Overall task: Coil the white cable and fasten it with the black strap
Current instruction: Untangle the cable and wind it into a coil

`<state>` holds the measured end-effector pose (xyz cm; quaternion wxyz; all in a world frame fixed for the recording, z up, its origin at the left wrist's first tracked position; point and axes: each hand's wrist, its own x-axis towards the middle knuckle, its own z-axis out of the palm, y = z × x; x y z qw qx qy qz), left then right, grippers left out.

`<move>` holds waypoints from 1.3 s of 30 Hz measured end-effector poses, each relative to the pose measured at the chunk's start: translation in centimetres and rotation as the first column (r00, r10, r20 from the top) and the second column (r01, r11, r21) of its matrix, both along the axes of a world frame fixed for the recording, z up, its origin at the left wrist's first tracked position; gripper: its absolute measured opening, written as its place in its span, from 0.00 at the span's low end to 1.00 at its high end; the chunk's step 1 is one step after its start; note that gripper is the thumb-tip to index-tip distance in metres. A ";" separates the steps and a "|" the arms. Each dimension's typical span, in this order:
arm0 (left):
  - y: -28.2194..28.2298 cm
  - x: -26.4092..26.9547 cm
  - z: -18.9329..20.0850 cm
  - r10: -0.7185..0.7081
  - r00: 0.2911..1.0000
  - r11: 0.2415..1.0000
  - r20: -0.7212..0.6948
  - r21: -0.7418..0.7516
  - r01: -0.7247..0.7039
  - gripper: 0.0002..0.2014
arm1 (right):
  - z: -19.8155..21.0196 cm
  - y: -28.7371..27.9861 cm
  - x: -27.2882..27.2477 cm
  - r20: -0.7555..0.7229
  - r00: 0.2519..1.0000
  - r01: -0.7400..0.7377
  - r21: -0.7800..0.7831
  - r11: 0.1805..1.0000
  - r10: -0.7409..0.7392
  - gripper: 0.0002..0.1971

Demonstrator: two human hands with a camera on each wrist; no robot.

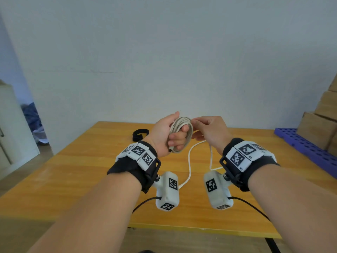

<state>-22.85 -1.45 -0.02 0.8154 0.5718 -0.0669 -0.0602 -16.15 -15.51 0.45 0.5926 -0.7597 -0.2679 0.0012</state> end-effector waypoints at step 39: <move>-4.3 2.5 3.0 0.528 0.849 0.817 0.019 -0.284 -0.502 0.10 | -0.6 0.2 -1.7 -0.166 0.970 -0.224 -0.346 0.911 0.175 0.15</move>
